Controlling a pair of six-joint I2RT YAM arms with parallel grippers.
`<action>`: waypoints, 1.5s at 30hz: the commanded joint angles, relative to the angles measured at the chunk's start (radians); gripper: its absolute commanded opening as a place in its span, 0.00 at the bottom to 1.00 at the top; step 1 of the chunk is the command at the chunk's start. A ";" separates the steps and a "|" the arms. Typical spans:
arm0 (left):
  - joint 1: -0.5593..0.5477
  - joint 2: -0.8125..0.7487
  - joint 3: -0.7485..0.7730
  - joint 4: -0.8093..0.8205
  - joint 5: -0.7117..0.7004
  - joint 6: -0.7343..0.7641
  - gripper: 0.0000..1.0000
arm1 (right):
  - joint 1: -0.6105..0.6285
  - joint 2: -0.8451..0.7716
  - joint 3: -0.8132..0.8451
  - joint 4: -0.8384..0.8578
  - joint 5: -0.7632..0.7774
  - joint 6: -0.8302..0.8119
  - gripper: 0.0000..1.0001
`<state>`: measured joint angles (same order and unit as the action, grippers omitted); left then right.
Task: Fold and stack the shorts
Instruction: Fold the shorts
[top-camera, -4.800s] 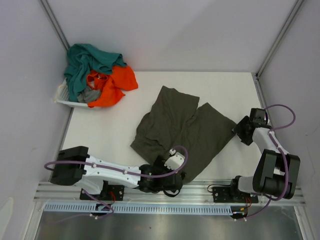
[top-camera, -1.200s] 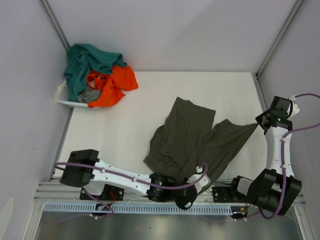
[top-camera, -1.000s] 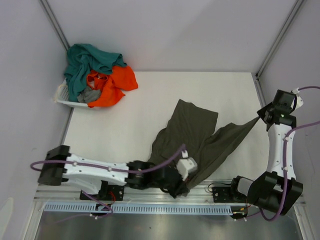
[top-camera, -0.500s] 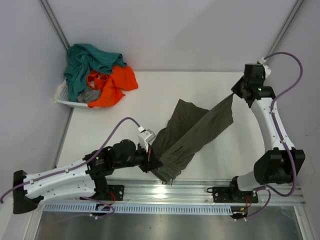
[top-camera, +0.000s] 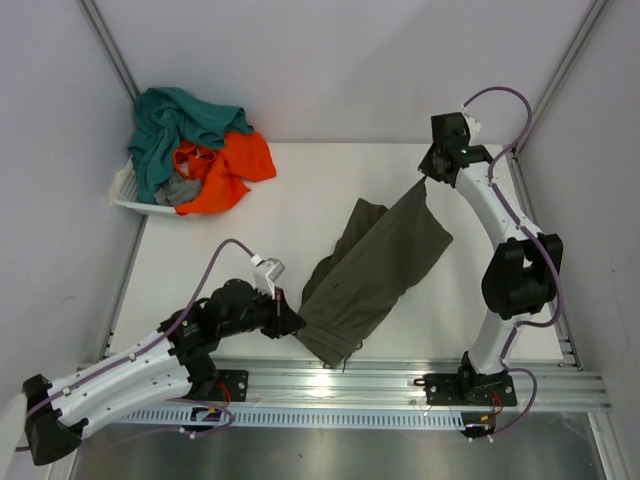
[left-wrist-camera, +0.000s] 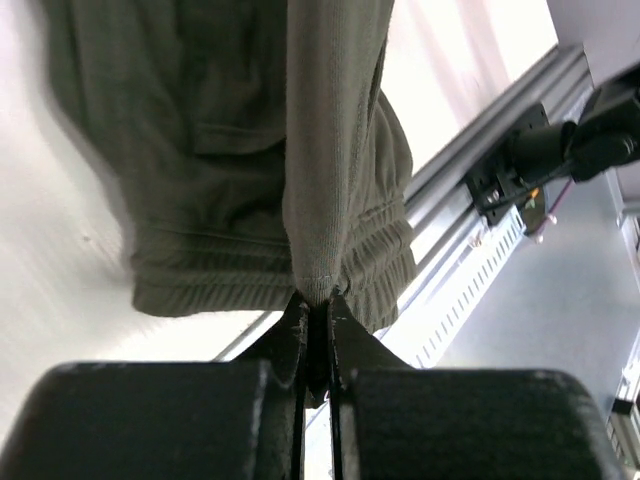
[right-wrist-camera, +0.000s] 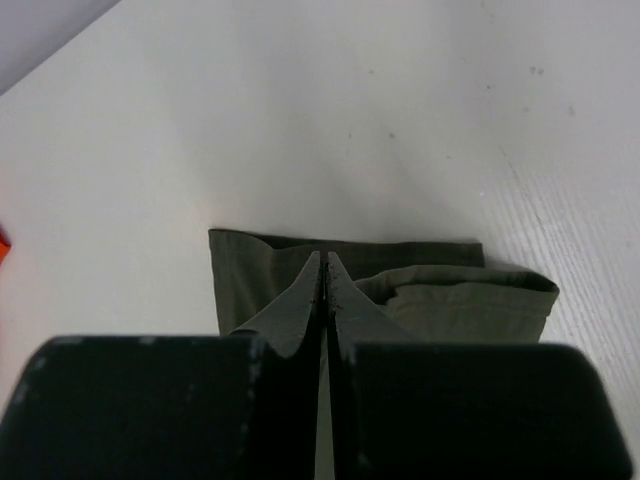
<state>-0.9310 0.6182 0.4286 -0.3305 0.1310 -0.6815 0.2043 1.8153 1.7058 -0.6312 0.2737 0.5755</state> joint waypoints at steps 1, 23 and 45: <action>0.049 -0.008 -0.010 -0.038 0.041 0.005 0.02 | 0.015 0.045 0.113 0.054 0.068 0.000 0.00; 0.113 0.198 -0.120 0.104 -0.005 -0.015 0.09 | 0.083 0.332 0.347 0.056 0.110 -0.045 0.00; 0.121 0.066 0.074 -0.179 -0.192 0.014 0.99 | 0.077 0.371 0.511 -0.011 -0.014 -0.170 0.87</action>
<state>-0.8196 0.6647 0.4683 -0.4934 -0.0513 -0.6876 0.2913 2.2654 2.2368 -0.6571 0.3023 0.4438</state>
